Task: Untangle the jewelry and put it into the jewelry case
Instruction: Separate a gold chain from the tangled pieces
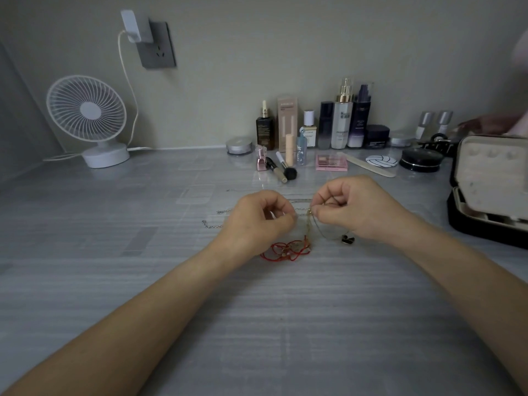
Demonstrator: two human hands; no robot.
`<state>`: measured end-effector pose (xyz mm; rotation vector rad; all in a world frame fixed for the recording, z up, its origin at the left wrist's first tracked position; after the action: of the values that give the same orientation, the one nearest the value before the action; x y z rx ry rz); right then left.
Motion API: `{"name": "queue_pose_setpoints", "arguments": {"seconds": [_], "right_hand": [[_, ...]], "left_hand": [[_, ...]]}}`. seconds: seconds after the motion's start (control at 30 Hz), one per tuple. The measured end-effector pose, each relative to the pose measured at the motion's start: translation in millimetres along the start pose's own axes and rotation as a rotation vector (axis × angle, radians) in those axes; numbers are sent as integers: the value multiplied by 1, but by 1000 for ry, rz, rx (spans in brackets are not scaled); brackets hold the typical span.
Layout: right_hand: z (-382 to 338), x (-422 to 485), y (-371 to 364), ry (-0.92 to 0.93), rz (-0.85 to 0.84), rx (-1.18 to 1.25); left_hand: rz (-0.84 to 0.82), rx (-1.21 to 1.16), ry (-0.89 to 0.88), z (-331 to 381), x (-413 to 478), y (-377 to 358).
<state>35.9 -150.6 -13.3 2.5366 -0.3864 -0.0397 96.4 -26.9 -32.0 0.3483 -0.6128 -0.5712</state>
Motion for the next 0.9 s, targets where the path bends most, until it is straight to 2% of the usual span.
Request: {"name": "queue_pose_setpoints", "arguments": {"seconds": [0.1,0.33,0.6,0.77,0.9], "right_hand": [[-1,0,1,7,11,2],[-4,-2,-1,22,4,5],[-4,-3,0,23,6,-8],[-3,-2,-2,24,-4,-9],[-4,-3,-4,8,-33,2]], "left_hand": [[-63,-17,44,2,-4,-11],[-78,-57,140,-3,-6,-16],[-55,-227,117,-1,-5,-18],[-25,-179,127,-3,-4,-14],[-31,16,42,0,-1,-7]]}}
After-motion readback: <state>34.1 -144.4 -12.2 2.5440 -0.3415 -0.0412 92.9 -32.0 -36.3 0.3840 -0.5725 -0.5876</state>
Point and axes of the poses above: each hand's wrist, its own x-axis towards the middle knuckle, its own y-axis out of the back of the hand, z = x × y, the point moved 8 cm from there along x, towards the middle knuckle, and after that the axes turned 11 degrees about -y, right-handed, at the moved point
